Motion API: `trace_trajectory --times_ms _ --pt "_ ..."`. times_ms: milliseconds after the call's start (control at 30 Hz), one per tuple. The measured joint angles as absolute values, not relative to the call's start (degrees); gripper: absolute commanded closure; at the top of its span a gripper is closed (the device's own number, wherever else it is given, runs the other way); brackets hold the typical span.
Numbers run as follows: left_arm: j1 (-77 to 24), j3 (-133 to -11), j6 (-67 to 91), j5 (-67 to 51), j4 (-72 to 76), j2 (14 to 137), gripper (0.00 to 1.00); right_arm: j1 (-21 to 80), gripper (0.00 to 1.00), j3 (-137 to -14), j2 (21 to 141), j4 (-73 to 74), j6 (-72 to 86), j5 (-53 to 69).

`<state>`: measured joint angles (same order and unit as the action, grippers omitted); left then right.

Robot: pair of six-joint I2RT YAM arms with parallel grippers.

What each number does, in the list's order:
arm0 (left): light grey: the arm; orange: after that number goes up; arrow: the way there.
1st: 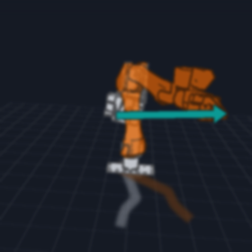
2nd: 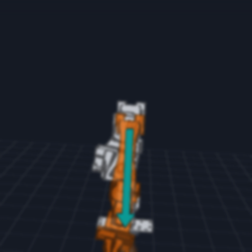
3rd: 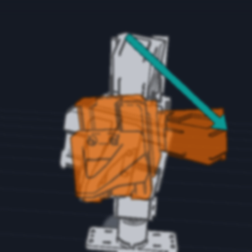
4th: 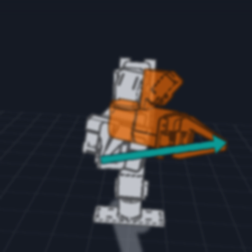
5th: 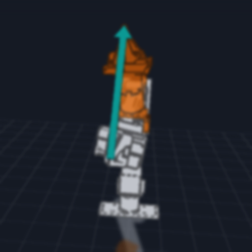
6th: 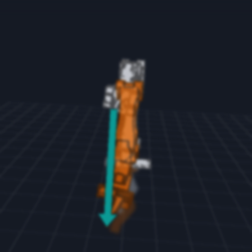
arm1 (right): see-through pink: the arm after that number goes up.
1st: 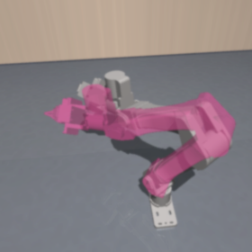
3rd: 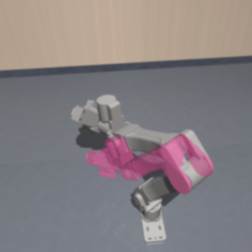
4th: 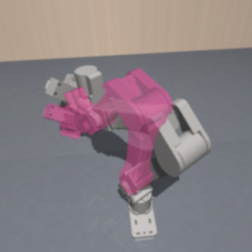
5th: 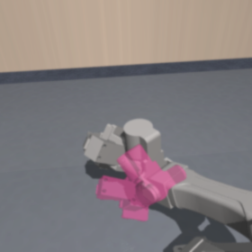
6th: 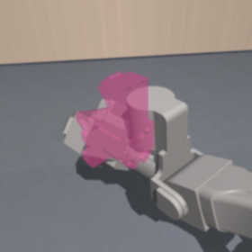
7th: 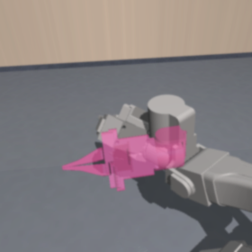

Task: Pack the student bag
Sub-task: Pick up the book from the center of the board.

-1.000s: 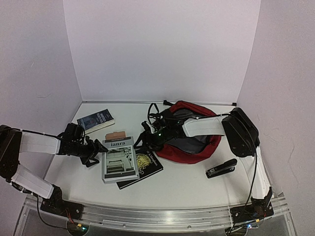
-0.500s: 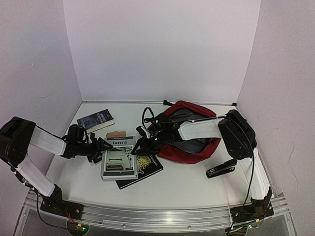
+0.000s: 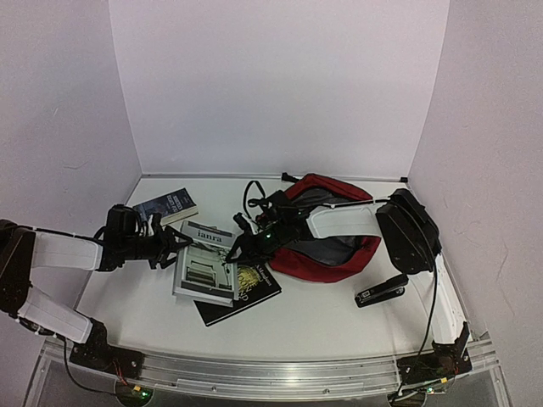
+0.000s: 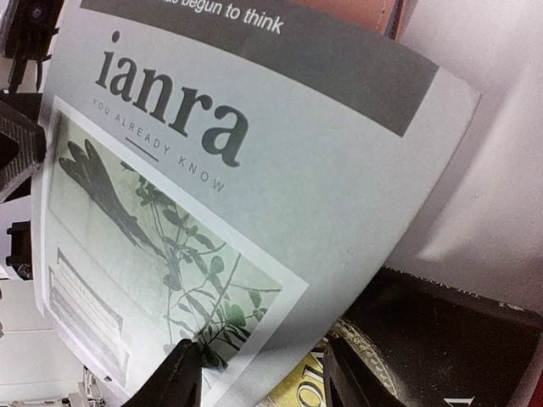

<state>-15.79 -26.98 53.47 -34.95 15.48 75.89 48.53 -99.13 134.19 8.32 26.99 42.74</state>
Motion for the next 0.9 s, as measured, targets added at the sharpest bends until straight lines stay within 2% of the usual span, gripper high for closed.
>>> trace_trajectory --times_ms 100,200,267,433,567,733,900 --pt "-16.28 -27.00 53.51 -35.88 15.57 77.45 0.47 48.60 0.51 -99.39 134.17 8.53 26.35 42.76" --pt "-17.02 -27.22 53.48 -36.51 15.55 79.41 0.60 48.69 0.49 -99.81 134.19 9.08 25.77 42.74" --pt "-17.41 -27.72 53.69 -36.99 15.64 80.22 0.67 48.77 0.41 -100.16 134.19 9.54 25.56 42.76" --pt "-17.75 -28.18 54.33 -37.10 16.29 79.34 0.83 48.76 0.16 -101.35 134.10 10.38 25.49 43.15" --pt "-17.85 -29.39 55.95 -36.28 15.47 75.66 0.84 47.94 0.02 -101.35 131.51 12.41 25.52 42.80" --pt "-17.92 -35.07 58.61 -32.70 16.06 70.60 0.83 43.92 0.02 -101.34 121.37 14.10 25.68 41.65" --pt "-17.96 -36.64 61.85 -26.73 23.52 68.30 0.83 35.58 0.02 -101.23 111.23 12.11 28.72 42.04"
